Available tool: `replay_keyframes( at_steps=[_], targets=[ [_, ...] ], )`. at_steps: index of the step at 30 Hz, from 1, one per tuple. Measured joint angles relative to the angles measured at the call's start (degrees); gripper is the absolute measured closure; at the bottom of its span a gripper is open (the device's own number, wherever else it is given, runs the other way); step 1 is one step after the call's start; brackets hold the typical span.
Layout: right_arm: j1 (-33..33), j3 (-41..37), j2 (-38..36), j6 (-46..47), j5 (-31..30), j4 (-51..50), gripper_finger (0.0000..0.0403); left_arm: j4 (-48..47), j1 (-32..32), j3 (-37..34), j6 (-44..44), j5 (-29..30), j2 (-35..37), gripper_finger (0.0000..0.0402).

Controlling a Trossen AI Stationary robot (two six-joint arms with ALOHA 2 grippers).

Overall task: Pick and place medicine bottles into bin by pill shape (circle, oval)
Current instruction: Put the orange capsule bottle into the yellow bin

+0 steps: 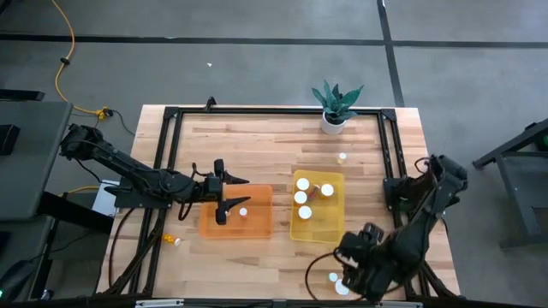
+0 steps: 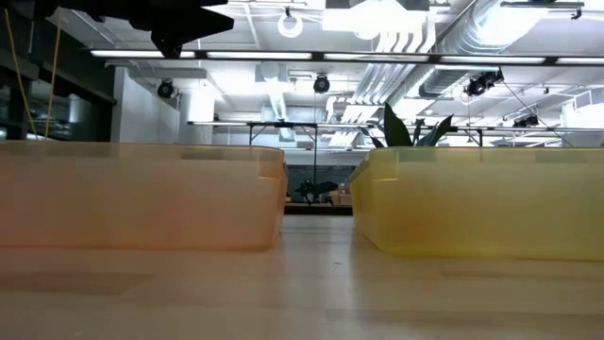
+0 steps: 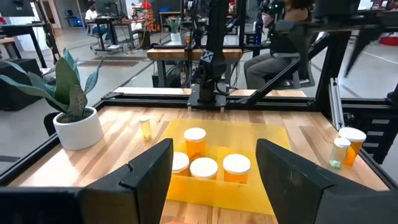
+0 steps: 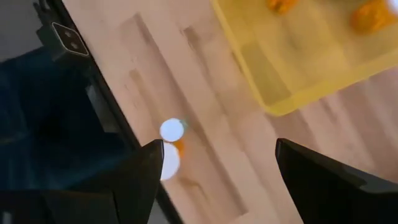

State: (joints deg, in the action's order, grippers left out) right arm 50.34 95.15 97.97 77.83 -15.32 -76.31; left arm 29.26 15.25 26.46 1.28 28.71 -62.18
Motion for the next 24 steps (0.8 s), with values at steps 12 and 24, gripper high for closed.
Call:
replay_keyframes(
  at_steps=[12, 24],
  targets=[
    [2.8, 1.5, 10.7, 22.5, 10.2, 2.2, 0.0102, 0.1, 0.0, 0.0, -3.0, 0.2, 0.0, 0.0181],
    [2.8, 1.5, 14.2, 26.0, 11.0, 8.1, 0.0102, 0.1, -0.5, 0.0, -4.5, 0.2, 0.0, 0.0181]
  ],
)
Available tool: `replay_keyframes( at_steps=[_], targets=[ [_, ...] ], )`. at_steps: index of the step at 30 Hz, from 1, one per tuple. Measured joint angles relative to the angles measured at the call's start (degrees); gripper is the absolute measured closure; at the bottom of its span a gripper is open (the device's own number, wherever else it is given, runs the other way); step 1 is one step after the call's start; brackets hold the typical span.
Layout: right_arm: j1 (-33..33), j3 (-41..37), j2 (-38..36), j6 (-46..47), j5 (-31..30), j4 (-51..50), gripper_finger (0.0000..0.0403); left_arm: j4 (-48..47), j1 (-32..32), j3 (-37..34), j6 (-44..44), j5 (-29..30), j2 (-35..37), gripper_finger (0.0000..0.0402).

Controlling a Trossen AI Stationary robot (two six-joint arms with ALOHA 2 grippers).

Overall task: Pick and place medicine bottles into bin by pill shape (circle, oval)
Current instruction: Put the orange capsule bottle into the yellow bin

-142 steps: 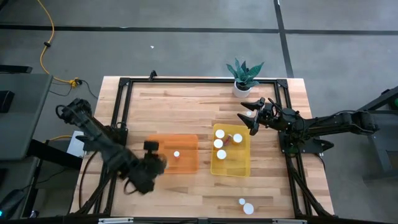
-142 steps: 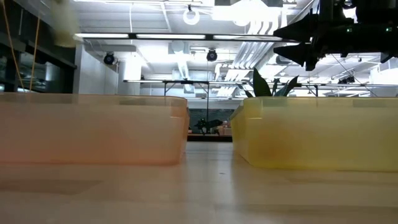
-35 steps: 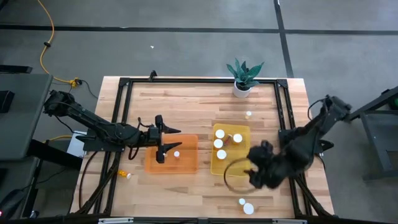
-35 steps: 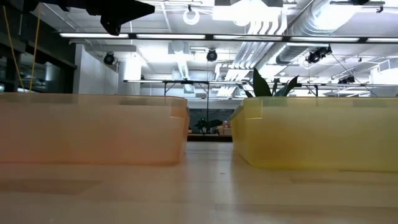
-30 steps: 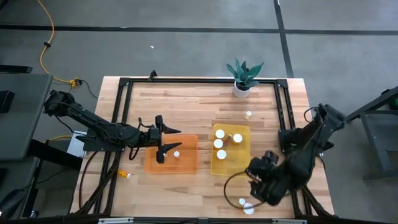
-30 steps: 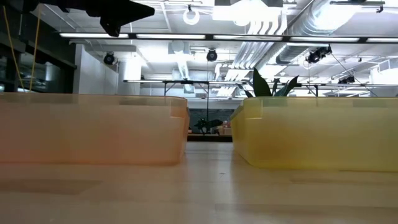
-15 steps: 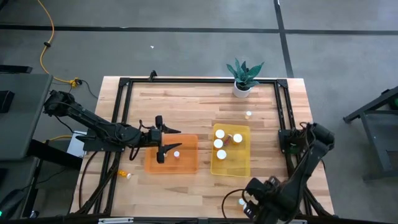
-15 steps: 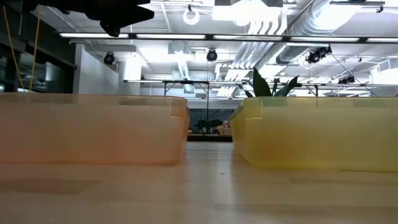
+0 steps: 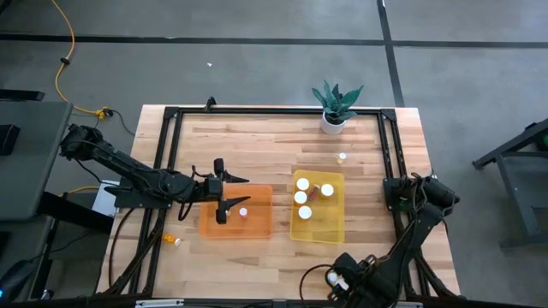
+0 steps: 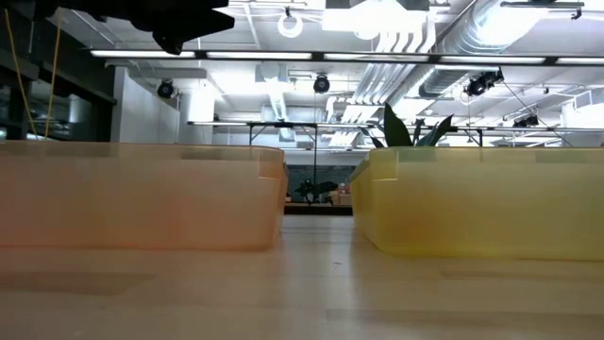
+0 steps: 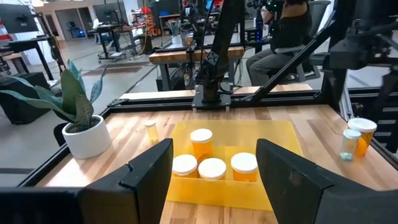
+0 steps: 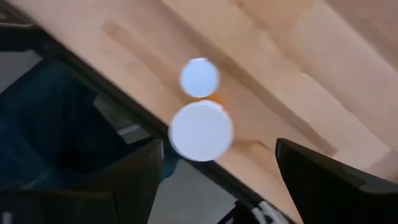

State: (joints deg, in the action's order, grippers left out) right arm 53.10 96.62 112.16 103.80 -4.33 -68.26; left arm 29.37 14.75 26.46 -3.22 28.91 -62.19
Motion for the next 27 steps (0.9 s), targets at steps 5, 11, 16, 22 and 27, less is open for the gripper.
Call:
replay_keyframes(
  at_steps=[5, 11, 16, 22, 27],
  targets=[
    [0.3, 0.0, 0.0, -2.5, -2.9, 4.3, 0.0102, 0.0, -0.8, 0.0, 0.2, 0.0, 0.0, 0.0181],
    [0.4, 0.0, 1.0, -1.7, -3.0, 5.5, 0.0102, 0.0, -0.9, 0.0, 1.5, 0.0, 0.0, 0.0181],
    [0.1, 0.0, 3.3, -1.8, 1.5, 4.7, 0.0102, 0.0, -0.9, 0.0, 1.5, 0.0, 0.0, 0.0181],
    [-0.7, 0.0, 3.6, -5.0, -0.1, 4.1, 0.0102, 0.2, -0.9, 0.0, 1.5, 0.0, 0.0, 0.0181],
    [-0.6, 0.0, 3.6, -5.1, -2.3, 3.9, 0.0102, 0.3, -0.9, 0.0, 1.5, 0.0, 0.0, 0.0181]
  ],
)
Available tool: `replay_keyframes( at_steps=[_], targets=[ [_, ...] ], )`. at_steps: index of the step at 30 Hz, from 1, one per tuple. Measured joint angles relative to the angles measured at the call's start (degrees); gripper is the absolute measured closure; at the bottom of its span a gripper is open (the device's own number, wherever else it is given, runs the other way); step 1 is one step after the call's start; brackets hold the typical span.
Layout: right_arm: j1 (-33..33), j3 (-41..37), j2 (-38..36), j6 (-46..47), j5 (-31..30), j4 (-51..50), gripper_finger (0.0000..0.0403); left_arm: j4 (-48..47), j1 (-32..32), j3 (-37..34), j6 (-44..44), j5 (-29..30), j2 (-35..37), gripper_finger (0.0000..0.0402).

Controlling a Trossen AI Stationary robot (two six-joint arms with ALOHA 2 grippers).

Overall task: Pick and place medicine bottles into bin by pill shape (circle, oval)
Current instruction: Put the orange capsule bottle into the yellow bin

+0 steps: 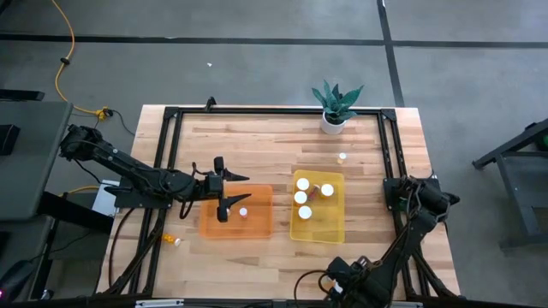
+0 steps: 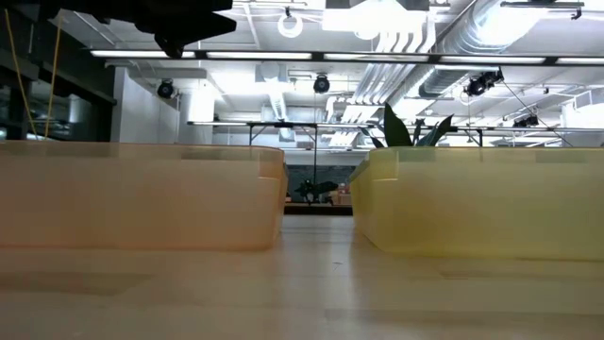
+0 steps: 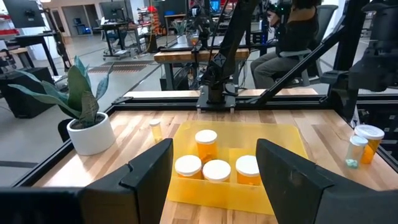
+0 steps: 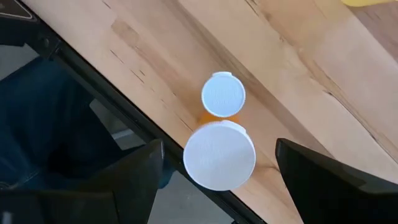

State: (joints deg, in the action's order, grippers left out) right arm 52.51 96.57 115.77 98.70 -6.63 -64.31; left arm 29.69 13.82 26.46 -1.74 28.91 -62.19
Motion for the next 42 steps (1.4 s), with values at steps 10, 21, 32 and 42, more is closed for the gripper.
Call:
replay_keyframes(
  at_steps=[10, 21, 32, 42],
  targets=[
    [0.0, 0.0, 0.2, 0.1, 1.1, -0.1, 0.0102, 0.0, 0.0, 0.0, 0.0, 0.0, 0.0, 0.0181],
    [-0.4, 0.0, 2.5, -1.2, 4.5, 0.7, 0.0102, 0.1, 0.0, 0.0, 0.0, 0.0, 0.0, 0.0181],
    [-1.6, 0.0, 4.4, -1.3, 9.5, 1.0, 0.0133, 0.1, 0.0, 0.0, 0.0, 0.0, 0.0, 0.0181],
    [-3.0, 0.0, 4.5, -4.8, 9.9, 0.7, 0.0207, 0.1, 0.0, 0.0, 0.0, 0.0, 0.0, 0.0181]
  ],
)
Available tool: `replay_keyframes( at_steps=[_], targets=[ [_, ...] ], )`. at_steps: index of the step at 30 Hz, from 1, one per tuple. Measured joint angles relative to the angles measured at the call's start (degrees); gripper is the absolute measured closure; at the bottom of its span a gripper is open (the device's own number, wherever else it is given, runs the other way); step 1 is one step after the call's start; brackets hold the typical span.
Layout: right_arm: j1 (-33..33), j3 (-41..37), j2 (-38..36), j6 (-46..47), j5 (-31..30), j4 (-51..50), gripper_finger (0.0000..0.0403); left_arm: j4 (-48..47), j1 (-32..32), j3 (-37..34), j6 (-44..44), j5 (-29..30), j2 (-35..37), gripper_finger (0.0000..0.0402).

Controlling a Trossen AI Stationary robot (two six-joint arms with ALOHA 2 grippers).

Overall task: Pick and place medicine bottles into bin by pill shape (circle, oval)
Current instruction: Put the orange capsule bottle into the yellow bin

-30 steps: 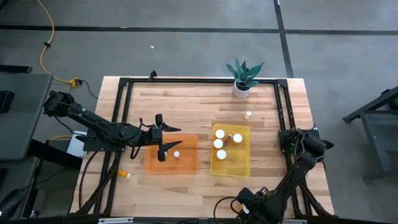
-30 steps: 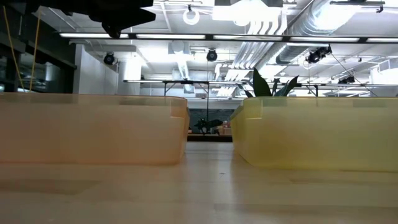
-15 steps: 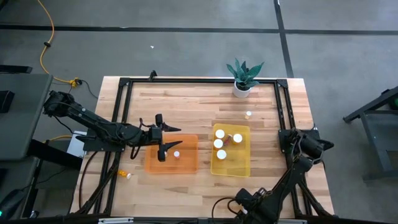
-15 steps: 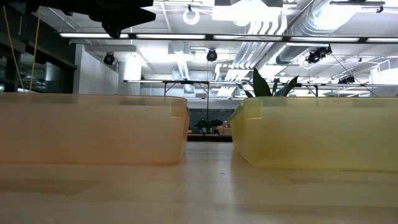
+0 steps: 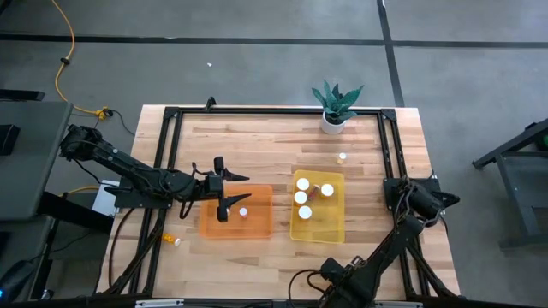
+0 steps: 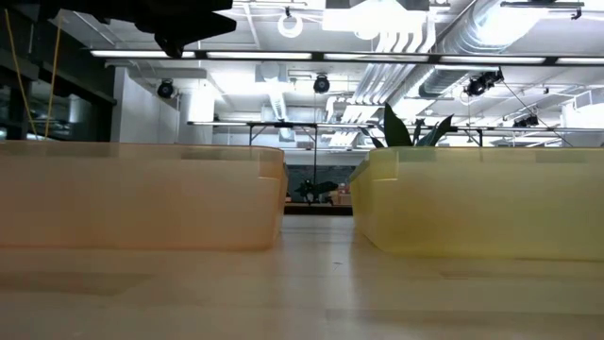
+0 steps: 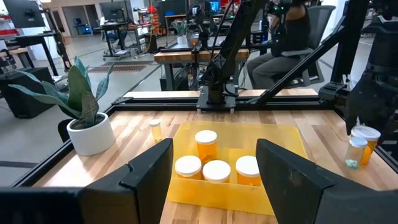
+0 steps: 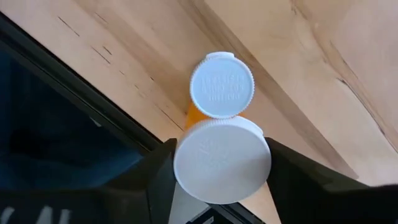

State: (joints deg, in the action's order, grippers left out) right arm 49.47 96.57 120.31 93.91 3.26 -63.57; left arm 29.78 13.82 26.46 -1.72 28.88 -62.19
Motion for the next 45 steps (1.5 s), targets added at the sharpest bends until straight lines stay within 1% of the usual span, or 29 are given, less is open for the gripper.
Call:
replay_keyframes(
  at_steps=[4, 9, 12, 15, 16, 18, 21, 24, 26, 27, 28, 30, 31, 33, 34, 36, 38, 42, 45],
  targets=[
    [0.0, 0.0, 0.0, -0.8, 0.4, 0.0, 0.021, 0.0, 0.0, 0.0, 0.0, 0.0, 0.0, 0.0181],
    [0.3, 0.9, 0.0, -4.0, 2.8, -1.0, 0.0206, 0.0, 0.0, 0.0, 0.0, 0.0, 0.0, 0.0181],
    [0.7, 3.3, 0.0, -6.7, 4.1, -1.0, 0.0207, 0.0, 0.0, 0.0, 0.0, 0.0, 0.0, 0.0181],
    [1.2, 8.0, 0.0, -10.5, 2.7, -1.1, 0.0207, 0.0, 0.0, 0.0, 0.0, 0.0, 0.0, 0.0181],
    [1.4, 9.9, 0.0, -12.1, 1.2, -1.2, 0.0207, 0.0, 0.0, 0.0, 0.0, 0.0, 0.0, 0.0181],
    [1.6, 14.5, 0.0, -16.5, -4.1, -2.6, 0.0207, 0.0, 0.0, 0.0, 0.0, 0.0, 0.0, 0.0181],
    [1.3, 22.0, 0.0, -24.2, -15.0, -6.8, 0.0207, 0.0, 0.0, 0.0, 0.0, 0.0, 0.0, 0.0181],
    [0.7, 28.5, -0.1, -30.7, -27.3, -15.2, 0.0207, 0.0, 0.0, 0.0, 0.1, 0.0, 0.0, 0.0181],
    [-0.3, 31.1, -0.1, -32.1, -34.8, -23.3, 0.0206, 0.0, 0.0, 0.0, 0.1, 0.0, 0.0, 0.0181],
    [-0.9, 31.6, -0.1, -31.5, -37.0, -26.6, 0.0206, 0.0, 0.0, 0.0, 0.0, 0.0, 0.0, 0.0181],
    [-2.0, 31.3, -0.2, -31.3, -37.8, -27.3, 0.0205, 0.0, 0.0, 0.0, 0.1, 0.0, 0.0, 0.0181],
    [-4.5, 28.7, -1.3, -36.1, -36.5, -24.6, 0.0204, 0.1, 0.0, 0.0, 0.1, 0.0, 0.0, 0.0181],
    [-6.2, 27.5, -1.5, -37.5, -35.0, -24.1, 0.0204, 0.1, 0.0, 0.0, 0.1, -0.1, 0.0, 0.0181],
    [-9.5, 24.2, -1.8, -37.4, -31.1, -25.9, 0.0204, -0.1, 0.0, 0.0, 0.0, -0.2, 0.0, 0.0181],
    [-11.1, 22.0, -1.8, -37.2, -28.7, -26.5, 0.0203, 0.1, 0.0, 0.0, 0.1, -0.2, 0.0, 0.0181],
    [-14.3, 16.2, -1.7, -40.2, -23.5, -26.4, 0.0203, 0.1, 0.0, 0.0, 0.0, -0.3, 0.0, 0.0181],
    [-16.9, 10.9, -2.0, -43.1, -20.6, -26.3, 0.0203, 0.1, 0.0, 0.0, 0.1, -0.3, 0.0, 0.0181],
    [-20.3, -0.4, -4.8, -45.4, -19.0, -26.0, 0.0203, 0.1, 0.0, 0.0, 0.0, -0.3, 0.0, 0.0181],
    [-22.0, -8.5, -9.2, -44.9, -17.6, -22.0, 0.0203, -0.1, 0.0, 0.0, 0.0, -0.3, 0.0, 0.0181]
  ],
)
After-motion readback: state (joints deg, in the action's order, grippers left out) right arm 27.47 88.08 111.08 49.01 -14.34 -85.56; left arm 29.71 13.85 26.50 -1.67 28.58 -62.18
